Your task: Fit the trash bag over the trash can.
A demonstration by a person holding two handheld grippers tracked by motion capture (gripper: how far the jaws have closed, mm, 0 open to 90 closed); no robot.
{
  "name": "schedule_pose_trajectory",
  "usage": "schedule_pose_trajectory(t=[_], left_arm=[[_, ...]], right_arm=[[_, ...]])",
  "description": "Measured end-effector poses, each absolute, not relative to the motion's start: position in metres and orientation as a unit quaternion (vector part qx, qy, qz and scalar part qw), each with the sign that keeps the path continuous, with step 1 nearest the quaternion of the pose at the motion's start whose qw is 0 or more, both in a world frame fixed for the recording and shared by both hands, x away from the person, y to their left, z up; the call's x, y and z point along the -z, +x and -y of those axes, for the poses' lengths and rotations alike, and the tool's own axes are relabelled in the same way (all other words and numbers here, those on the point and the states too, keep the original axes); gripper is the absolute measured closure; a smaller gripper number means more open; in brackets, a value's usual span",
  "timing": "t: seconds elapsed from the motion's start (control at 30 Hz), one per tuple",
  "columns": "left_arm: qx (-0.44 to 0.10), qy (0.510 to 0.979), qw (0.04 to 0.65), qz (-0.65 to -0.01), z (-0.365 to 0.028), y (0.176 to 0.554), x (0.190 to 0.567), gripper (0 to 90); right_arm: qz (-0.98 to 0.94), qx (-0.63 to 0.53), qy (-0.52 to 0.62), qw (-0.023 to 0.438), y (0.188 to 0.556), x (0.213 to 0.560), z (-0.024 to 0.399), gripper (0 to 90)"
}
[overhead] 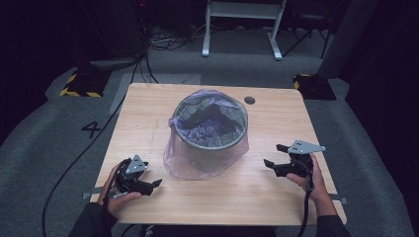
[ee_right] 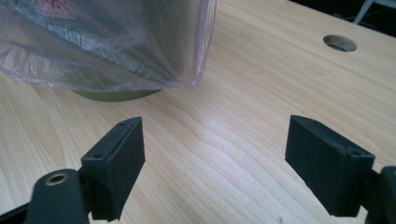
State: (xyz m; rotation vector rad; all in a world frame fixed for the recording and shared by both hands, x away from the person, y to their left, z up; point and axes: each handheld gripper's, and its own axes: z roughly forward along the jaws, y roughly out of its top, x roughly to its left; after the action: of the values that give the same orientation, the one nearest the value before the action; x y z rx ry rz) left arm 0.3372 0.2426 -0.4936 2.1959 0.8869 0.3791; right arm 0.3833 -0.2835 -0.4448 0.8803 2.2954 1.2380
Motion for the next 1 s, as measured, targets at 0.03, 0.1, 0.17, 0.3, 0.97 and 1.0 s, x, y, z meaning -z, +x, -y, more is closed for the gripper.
schedule_pose_trajectory(t=[0.03, 0.1, 0.17, 0.3, 0.97, 1.0], left_arm=[[-0.148, 0.855, 0.354, -0.349, -0.242, 0.338, 0.494, 15.6], [-0.146, 0.855, 0.352, -0.352, -0.240, 0.341, 0.495, 15.6], [-0.142, 0.859, 0.344, -0.352, -0.239, 0.342, 0.497, 15.7], [-0.141, 0.862, 0.338, -0.350, -0.237, 0.343, 0.500, 15.2], [-0.144, 0.852, 0.354, -0.359, -0.236, 0.345, 0.505, 11.2], [-0.143, 0.852, 0.354, -0.359, -0.235, 0.345, 0.505, 11.1]], right_arm=[[-0.816, -0.444, 0.314, 0.195, 0.383, 0.443, 0.284, 19.8], [-0.814, -0.448, 0.312, 0.199, 0.382, 0.439, 0.283, 19.9], [-0.811, -0.451, 0.313, 0.204, 0.382, 0.435, 0.282, 19.9], [-0.813, -0.453, 0.301, 0.209, 0.383, 0.426, 0.278, 19.9], [-0.802, -0.475, 0.258, 0.256, 0.391, 0.379, 0.248, 18.4], [-0.799, -0.479, 0.257, 0.255, 0.392, 0.378, 0.247, 18.4]])
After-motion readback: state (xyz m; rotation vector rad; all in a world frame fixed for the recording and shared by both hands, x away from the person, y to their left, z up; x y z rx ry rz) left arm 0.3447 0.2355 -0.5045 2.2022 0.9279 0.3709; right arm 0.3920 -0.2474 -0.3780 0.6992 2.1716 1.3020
